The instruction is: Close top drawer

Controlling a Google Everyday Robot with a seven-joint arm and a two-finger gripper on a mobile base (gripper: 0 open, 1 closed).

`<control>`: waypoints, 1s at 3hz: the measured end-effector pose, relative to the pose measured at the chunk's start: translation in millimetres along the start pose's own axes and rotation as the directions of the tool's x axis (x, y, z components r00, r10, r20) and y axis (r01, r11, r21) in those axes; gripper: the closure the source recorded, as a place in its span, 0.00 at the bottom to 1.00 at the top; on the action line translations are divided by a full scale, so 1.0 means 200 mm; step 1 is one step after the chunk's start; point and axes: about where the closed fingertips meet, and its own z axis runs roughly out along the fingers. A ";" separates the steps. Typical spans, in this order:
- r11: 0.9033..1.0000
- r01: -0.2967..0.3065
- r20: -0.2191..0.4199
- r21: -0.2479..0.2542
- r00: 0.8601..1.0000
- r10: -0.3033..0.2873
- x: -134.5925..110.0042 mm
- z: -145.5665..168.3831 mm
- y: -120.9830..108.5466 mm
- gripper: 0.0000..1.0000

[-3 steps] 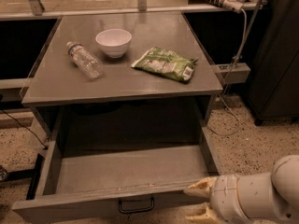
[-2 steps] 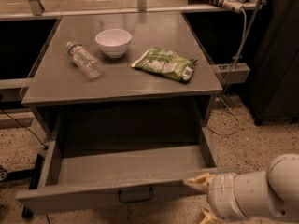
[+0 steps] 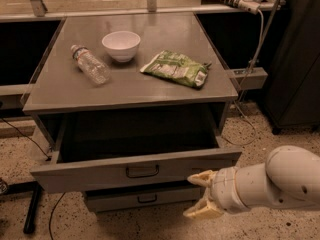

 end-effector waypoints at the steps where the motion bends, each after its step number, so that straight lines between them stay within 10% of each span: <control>1: 1.000 0.013 -0.046 0.023 0.999 -0.012 0.01 0.06 -0.26 0.65; 2: 0.998 0.020 -0.128 0.060 0.992 -0.013 0.05 0.12 -0.63 0.88; 3: 0.998 0.020 -0.128 0.060 0.992 -0.013 0.05 0.11 -0.62 0.87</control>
Offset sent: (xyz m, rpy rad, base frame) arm 0.2341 -0.0400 -0.0165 -0.2529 -0.0407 -0.0727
